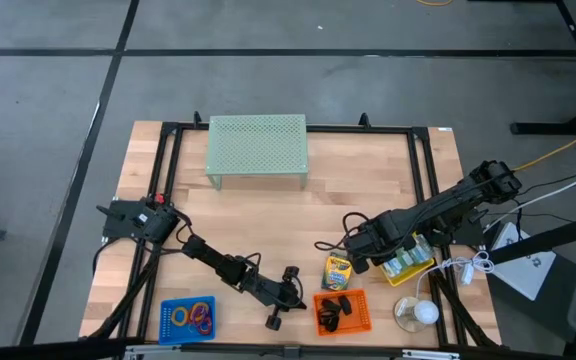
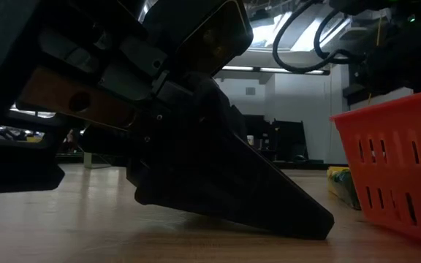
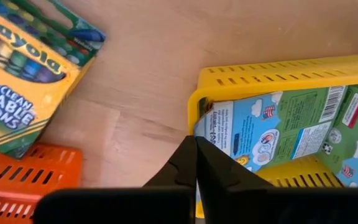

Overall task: Pick & Place Office Desk Supplies
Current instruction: Put the box of crayons into the yellow bin

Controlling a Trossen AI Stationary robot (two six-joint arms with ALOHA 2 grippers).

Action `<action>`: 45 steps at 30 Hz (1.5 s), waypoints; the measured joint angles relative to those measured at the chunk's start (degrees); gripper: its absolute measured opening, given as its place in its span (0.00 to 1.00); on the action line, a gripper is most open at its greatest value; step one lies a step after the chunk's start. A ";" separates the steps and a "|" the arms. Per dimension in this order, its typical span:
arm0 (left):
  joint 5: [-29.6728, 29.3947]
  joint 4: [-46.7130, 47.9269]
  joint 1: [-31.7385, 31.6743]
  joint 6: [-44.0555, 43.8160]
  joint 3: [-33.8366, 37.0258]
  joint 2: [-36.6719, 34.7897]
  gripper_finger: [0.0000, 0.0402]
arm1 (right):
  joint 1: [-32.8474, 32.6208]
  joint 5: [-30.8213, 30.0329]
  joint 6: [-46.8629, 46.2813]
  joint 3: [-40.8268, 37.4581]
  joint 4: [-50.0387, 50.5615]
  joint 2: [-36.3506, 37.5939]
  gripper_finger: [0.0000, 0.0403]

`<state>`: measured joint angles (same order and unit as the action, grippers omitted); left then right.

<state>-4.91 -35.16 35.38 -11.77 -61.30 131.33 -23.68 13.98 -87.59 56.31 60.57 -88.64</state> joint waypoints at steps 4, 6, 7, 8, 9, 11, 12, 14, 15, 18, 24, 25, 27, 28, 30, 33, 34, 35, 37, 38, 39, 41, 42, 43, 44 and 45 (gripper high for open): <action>0.00 0.00 0.00 0.00 0.00 0.00 0.01 | 0.02 0.59 0.65 0.47 -0.35 0.00 0.00; 0.00 0.00 0.00 0.00 0.00 0.00 0.01 | 0.04 0.22 1.08 1.44 -0.26 0.00 0.00; 0.00 0.00 0.00 0.00 0.00 0.00 0.01 | 0.12 -0.27 1.09 1.92 0.22 0.00 0.00; 0.00 0.00 0.00 0.02 0.00 0.00 0.01 | 0.22 -0.81 1.09 2.34 0.83 0.00 0.00; 0.00 0.00 0.00 0.02 0.00 0.00 0.01 | 0.33 -0.92 1.16 2.78 1.18 0.00 0.00; 0.00 0.00 0.00 0.02 0.00 0.00 0.01 | 0.42 -0.92 1.36 3.68 1.49 0.00 0.00; -0.02 0.00 0.00 0.04 0.00 0.02 0.01 | 0.42 -0.96 1.52 3.95 1.78 0.00 0.00; -0.02 0.00 0.00 0.04 0.00 0.00 0.01 | 0.39 -1.04 1.24 4.04 2.09 0.00 0.00; -0.02 0.00 0.00 0.04 0.00 0.00 0.01 | 0.38 -1.39 0.91 4.04 2.26 0.00 0.00; -0.01 0.00 0.00 0.04 0.00 0.00 0.01 | 0.08 -4.05 -0.13 4.04 2.45 0.00 0.03; -0.02 0.00 0.00 0.04 0.00 0.00 0.01 | 0.03 -5.46 -0.46 3.99 2.46 0.00 0.22; -0.02 0.00 0.00 0.04 0.00 0.00 0.01 | 0.02 -5.47 -0.46 3.76 2.43 0.00 0.25; -0.02 0.00 0.00 0.06 0.00 0.00 0.01 | 0.00 -5.55 -0.46 2.83 2.50 0.00 0.30; -0.02 0.00 0.00 0.04 0.00 0.00 0.01 | 0.00 -5.64 -0.46 2.33 2.49 0.00 0.32; 0.00 0.00 0.00 0.02 0.00 0.00 0.01 | 0.00 -5.75 -0.44 1.49 1.22 0.00 0.35; 0.00 0.00 0.00 0.04 0.00 0.01 0.01 | 0.00 -9.63 0.22 1.33 -3.62 -0.04 0.36; 0.00 0.00 0.00 0.08 0.00 0.00 0.01 | 0.02 -11.10 0.83 1.32 -6.00 -0.04 0.36; 0.00 0.00 0.00 0.20 0.00 0.00 0.01 | 0.20 -12.30 1.09 1.33 -8.24 -0.04 0.35; -0.02 0.00 0.00 0.20 0.00 0.00 0.01 | 0.60 -13.52 0.65 1.36 -12.08 -0.78 0.33; -0.02 0.00 0.00 0.20 0.00 0.00 0.01 | 0.77 -13.29 -0.13 1.35 -13.76 -1.51 0.33; -0.05 0.00 0.00 0.20 0.00 0.00 0.01 | 0.92 -12.40 -0.60 1.33 -14.84 -2.35 0.32; 0.02 0.00 0.00 0.19 0.00 0.00 0.01 | 1.07 -9.88 -0.92 1.36 -16.81 -4.40 0.31; 0.05 0.00 0.00 0.12 0.00 0.01 0.01 | 1.03 -8.93 -0.85 1.34 -16.68 -5.56 0.30; 0.02 0.00 0.00 0.00 0.00 0.00 0.01 | 1.03 -8.02 -0.48 1.33 -16.36 -6.91 0.30; 0.04 0.02 0.00 0.00 0.00 0.00 0.01 | 1.03 -7.14 -0.44 1.32 -16.43 -8.15 0.31; 0.07 0.02 0.00 0.00 0.00 0.00 0.01 | 1.03 -6.08 -0.47 1.31 -16.51 -9.24 0.31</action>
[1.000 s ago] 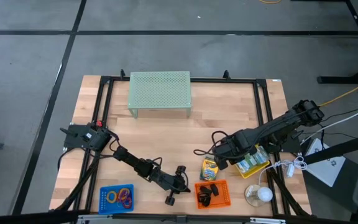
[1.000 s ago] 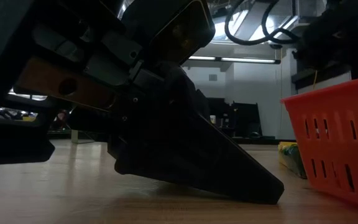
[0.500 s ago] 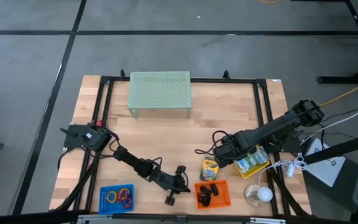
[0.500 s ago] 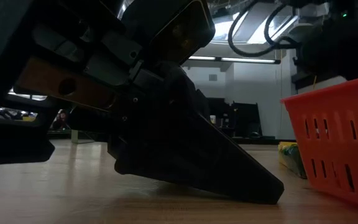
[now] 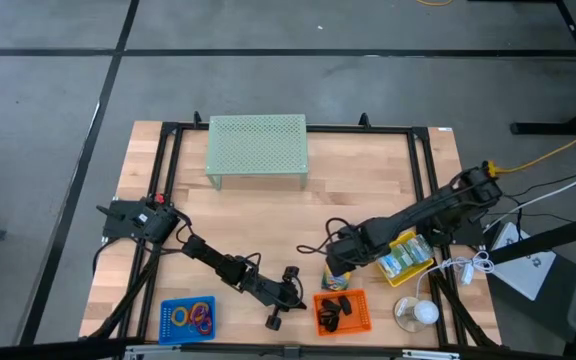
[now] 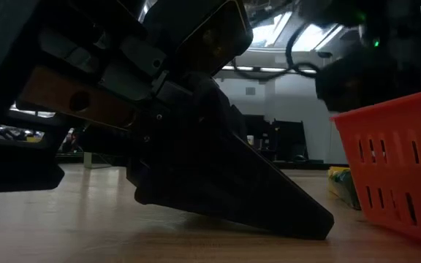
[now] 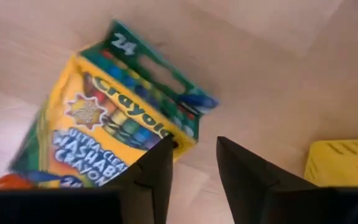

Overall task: Pick & Place Office Desk Supplies
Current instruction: Put the box of crayons into the yellow bin

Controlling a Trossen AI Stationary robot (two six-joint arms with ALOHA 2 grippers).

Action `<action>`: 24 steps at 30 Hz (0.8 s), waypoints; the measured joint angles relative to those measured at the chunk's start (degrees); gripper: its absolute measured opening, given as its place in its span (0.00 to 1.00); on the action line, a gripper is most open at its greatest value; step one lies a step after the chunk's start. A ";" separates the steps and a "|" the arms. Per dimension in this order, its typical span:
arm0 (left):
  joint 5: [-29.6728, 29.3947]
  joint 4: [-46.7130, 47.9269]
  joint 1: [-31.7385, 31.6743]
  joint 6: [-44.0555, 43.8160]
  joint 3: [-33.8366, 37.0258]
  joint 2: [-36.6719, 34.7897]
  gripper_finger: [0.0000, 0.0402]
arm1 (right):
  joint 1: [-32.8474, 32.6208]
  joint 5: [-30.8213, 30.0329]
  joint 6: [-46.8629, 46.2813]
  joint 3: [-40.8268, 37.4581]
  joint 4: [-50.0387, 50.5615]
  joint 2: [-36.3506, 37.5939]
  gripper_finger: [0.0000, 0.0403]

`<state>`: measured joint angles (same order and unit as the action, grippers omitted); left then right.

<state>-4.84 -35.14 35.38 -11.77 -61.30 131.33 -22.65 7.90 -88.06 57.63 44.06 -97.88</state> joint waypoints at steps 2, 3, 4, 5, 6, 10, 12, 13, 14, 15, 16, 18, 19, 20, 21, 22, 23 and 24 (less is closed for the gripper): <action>-0.03 -0.02 0.00 0.00 0.00 0.01 0.01 | 0.07 2.22 -0.49 0.13 -0.99 -1.83 0.33; -0.02 -0.02 0.00 0.00 0.00 0.01 0.01 | 0.11 3.18 -0.66 0.19 -1.35 -2.52 0.34; -0.05 -0.01 0.00 0.00 0.00 0.00 0.01 | 0.13 3.87 -0.69 0.24 -1.53 -3.07 0.35; -0.06 -0.02 0.00 0.00 0.00 0.00 0.01 | 0.13 4.24 -0.66 0.24 -1.69 -3.50 0.36; -0.02 0.00 0.00 0.00 0.00 0.02 0.01 | 0.11 4.52 -0.63 0.28 -2.17 -3.72 0.37; -0.04 -0.02 0.00 0.00 0.00 0.01 0.01 | 0.05 3.68 -0.19 0.20 -3.12 -3.91 0.35; -0.05 0.00 0.00 0.02 0.00 0.02 0.01 | 0.10 2.89 0.82 0.17 -4.07 -3.75 0.30; -0.07 0.00 0.00 0.02 0.00 0.00 0.01 | 0.22 2.65 1.17 0.15 -4.39 -3.73 0.26; -0.07 0.00 0.00 0.00 0.00 0.00 0.01 | 0.36 2.56 1.24 0.15 -4.47 -3.74 0.21; -0.06 -0.01 0.00 0.00 0.00 0.01 0.01 | 0.50 2.58 1.35 0.13 -4.47 -3.77 0.15; -0.07 -0.02 0.00 0.00 0.00 0.00 0.01 | 0.67 2.49 1.63 0.13 -4.57 -3.84 0.09; -0.07 -0.01 0.00 0.00 0.00 0.00 0.01 | 0.90 2.39 2.37 0.13 -4.56 -3.87 0.03; -0.07 -0.02 0.00 0.00 0.00 0.02 0.01 | 1.02 2.40 2.67 0.12 -4.56 -3.87 0.04; -0.07 0.00 0.00 0.01 0.00 0.00 0.01 | 1.12 2.40 3.03 0.11 -4.54 -3.89 0.04; -0.07 0.00 0.00 0.02 0.00 0.00 0.01 | 1.17 2.40 3.18 0.11 -4.49 -3.90 0.05; -0.07 -0.01 0.00 0.00 0.00 0.01 0.01 | 1.25 2.37 3.08 0.11 -4.36 -3.90 0.05; -0.07 0.00 0.00 0.00 0.00 0.02 0.01 | 1.43 2.27 2.91 0.11 -4.13 -3.89 0.04; -0.07 0.00 0.00 0.02 0.00 0.00 0.01 | 1.57 1.86 2.53 0.11 -3.66 -3.66 0.03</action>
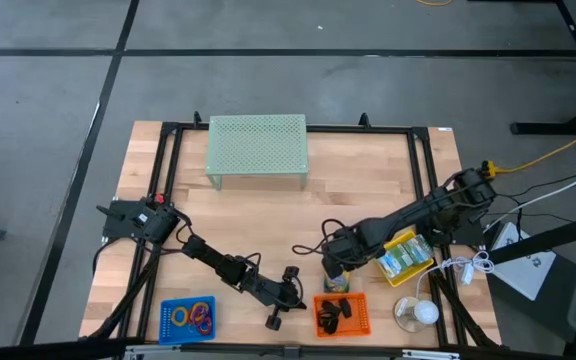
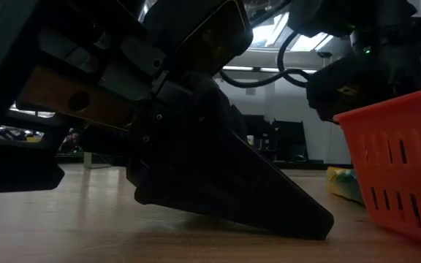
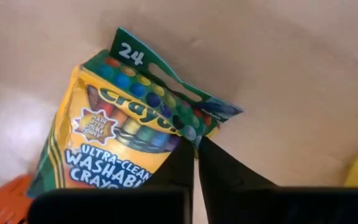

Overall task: Pick & Place Office Desk Supplies
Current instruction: Put the box of crayons into the yellow bin

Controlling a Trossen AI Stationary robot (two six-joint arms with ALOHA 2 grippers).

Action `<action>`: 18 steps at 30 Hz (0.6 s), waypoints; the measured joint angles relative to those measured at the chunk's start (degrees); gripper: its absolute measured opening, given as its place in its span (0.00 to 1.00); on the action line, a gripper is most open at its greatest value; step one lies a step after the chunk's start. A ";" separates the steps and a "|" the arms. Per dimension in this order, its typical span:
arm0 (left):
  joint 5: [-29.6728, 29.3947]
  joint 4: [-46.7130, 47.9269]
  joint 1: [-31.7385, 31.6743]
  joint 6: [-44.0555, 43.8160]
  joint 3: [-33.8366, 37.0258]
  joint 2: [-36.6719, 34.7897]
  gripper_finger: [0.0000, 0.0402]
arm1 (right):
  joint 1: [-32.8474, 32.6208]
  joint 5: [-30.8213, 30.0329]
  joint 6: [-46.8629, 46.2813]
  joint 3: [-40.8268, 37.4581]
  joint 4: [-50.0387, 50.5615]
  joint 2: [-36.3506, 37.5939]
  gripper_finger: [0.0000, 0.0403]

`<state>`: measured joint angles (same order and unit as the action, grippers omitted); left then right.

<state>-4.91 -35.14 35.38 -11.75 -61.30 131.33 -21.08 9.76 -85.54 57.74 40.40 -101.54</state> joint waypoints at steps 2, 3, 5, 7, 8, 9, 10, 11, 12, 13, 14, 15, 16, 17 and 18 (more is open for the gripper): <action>0.00 0.00 0.00 0.00 0.00 0.00 0.01 | 0.33 -2.09 -0.67 -0.11 1.14 0.85 0.02; 0.00 0.00 0.00 0.00 0.00 0.00 0.01 | 0.49 -3.41 -0.81 -0.24 1.57 1.45 0.02; -0.02 0.00 0.00 0.00 0.00 0.00 0.01 | 0.93 -6.02 -0.81 -0.40 2.23 2.80 0.01; -0.02 0.00 0.00 0.00 0.00 0.02 0.01 | 1.38 -7.47 -1.05 -0.41 2.58 4.97 0.01; -0.02 0.00 0.00 0.00 0.00 0.00 0.01 | 1.58 -8.01 -1.28 -0.37 2.85 6.13 0.01; -0.02 0.00 0.00 0.00 0.00 0.02 0.01 | 1.64 -8.61 -1.51 -0.35 3.08 7.12 0.01; -0.02 0.00 0.02 0.02 0.00 0.00 0.01 | 1.64 -9.26 -1.93 -0.35 3.55 8.10 0.01; -0.04 0.00 0.02 0.02 0.00 0.00 0.01 | 1.64 -9.98 -2.44 -0.35 4.05 9.32 0.01; -0.04 0.00 0.02 0.01 0.00 0.00 0.01 | 1.62 -10.67 -2.98 -0.35 4.44 10.66 0.01; -0.03 -0.01 0.02 0.00 0.00 0.01 0.01 | 1.61 -11.23 -3.85 -0.25 4.96 11.74 0.00; -0.03 -0.01 0.02 0.00 0.00 0.00 0.01 | 1.64 -11.30 -4.56 -0.24 5.88 12.76 0.00; -0.04 -0.02 0.02 0.00 0.00 0.02 0.01 | 1.60 -11.27 -5.44 -0.25 7.44 13.74 0.00; -0.04 0.00 0.02 0.02 0.00 0.00 0.01 | 1.48 -11.28 -6.32 -0.26 9.13 14.69 0.00; -0.02 0.00 0.02 0.02 0.00 0.00 0.01 | 1.26 -11.25 -7.30 -0.25 10.52 15.60 0.00; -0.02 0.00 0.02 0.00 0.00 0.00 0.01 | 0.97 -11.19 -8.28 -0.24 12.11 16.54 0.00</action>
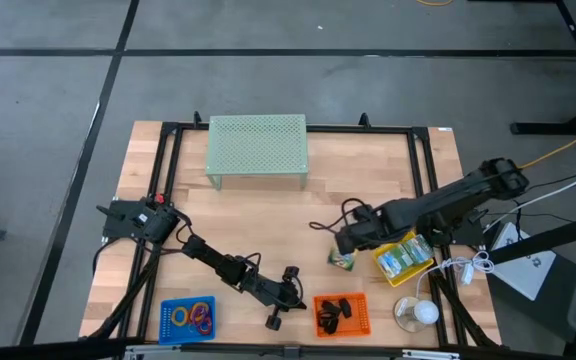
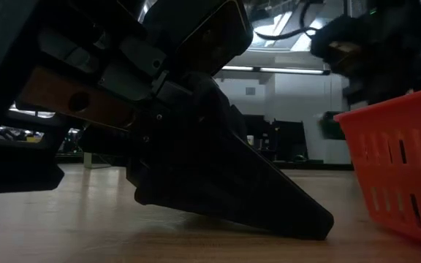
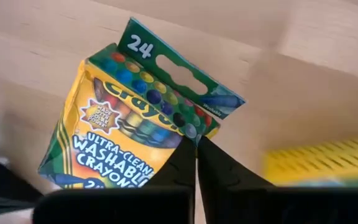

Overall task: Pick & Place Office Desk Supplies
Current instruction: Put the box of crayons into the yellow bin

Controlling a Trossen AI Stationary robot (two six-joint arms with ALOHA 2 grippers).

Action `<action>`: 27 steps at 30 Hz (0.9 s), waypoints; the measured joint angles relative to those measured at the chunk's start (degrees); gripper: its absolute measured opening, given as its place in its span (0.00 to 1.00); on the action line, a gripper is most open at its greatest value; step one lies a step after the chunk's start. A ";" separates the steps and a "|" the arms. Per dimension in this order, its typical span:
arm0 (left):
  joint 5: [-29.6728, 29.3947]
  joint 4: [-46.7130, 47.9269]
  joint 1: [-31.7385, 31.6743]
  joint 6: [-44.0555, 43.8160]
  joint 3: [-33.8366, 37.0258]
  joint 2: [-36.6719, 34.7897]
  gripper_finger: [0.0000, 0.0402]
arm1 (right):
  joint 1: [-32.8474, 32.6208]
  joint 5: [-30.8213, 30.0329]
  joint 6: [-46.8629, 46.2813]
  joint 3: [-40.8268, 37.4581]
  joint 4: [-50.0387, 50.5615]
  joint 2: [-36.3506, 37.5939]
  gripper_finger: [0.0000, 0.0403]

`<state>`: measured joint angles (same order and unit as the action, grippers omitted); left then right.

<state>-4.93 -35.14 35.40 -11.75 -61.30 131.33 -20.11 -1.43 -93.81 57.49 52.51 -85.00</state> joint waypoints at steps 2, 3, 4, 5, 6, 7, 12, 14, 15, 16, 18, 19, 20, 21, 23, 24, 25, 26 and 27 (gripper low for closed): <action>0.00 0.00 0.02 0.04 0.00 0.00 0.01 | -0.65 0.28 -1.67 0.00 3.75 1.93 0.00; 0.01 0.00 0.02 0.03 0.00 0.00 0.01 | -1.01 0.35 -2.56 0.00 5.15 2.96 0.00; 0.00 -0.01 0.02 0.00 0.00 0.00 0.01 | -1.35 0.32 -3.57 0.00 6.55 3.91 0.00; 0.00 0.00 0.02 0.00 0.00 0.00 0.01 | -1.78 0.30 -4.76 0.00 8.25 4.96 0.00; 0.00 0.00 0.02 0.04 0.00 0.00 0.01 | -2.19 0.26 -5.82 0.00 9.78 6.13 0.00; 0.00 0.00 0.02 0.02 0.00 0.01 0.01 | -2.60 0.18 -6.87 0.00 10.94 7.20 0.00; 0.00 0.00 0.02 0.00 0.00 0.00 0.01 | -5.49 0.19 -14.24 0.09 16.24 12.21 0.00; 0.01 0.00 0.02 0.02 0.00 0.00 0.01 | -7.00 0.89 -18.23 0.09 18.56 13.51 0.00; 0.01 0.00 0.02 0.02 0.00 0.01 0.01 | -7.92 1.52 -20.13 0.09 19.65 14.10 0.00; 0.02 0.00 0.02 -0.02 0.00 0.01 0.01 | -8.81 2.47 -21.98 0.09 20.65 14.50 0.00; 0.02 0.00 0.02 0.00 0.00 0.00 0.01 | -10.79 5.00 -25.71 0.09 23.12 14.77 0.00; 0.02 0.00 0.02 0.00 0.00 0.00 0.01 | -11.77 6.27 -27.27 0.09 24.18 14.78 0.00; 0.02 0.00 0.02 -0.02 0.00 0.00 0.01 | -12.77 7.32 -28.73 0.09 24.79 14.78 0.00; 0.02 0.00 0.02 -0.02 0.00 0.00 0.01 | -13.79 8.21 -30.41 0.09 25.18 14.78 0.00; 0.02 0.00 0.02 0.00 0.00 0.00 0.01 | -15.66 9.48 -33.86 0.09 26.01 14.78 0.00; 0.02 0.00 0.02 -0.02 0.00 0.00 0.01 | -16.46 10.06 -34.79 0.09 26.14 14.78 0.00; 0.02 0.00 0.02 -0.02 0.00 0.00 0.01 | -17.08 11.01 -35.32 0.09 26.01 14.78 0.00; 0.02 0.00 0.02 -0.02 0.00 0.00 0.01 | -17.49 12.35 -35.82 0.11 25.98 14.64 0.00; 0.03 0.00 0.02 -0.02 0.00 0.00 0.01 | -17.72 13.32 -36.07 0.15 26.13 14.31 0.00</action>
<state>-4.90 -35.14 35.42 -11.77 -61.30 131.33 -37.83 11.89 -129.88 57.65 78.64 -70.69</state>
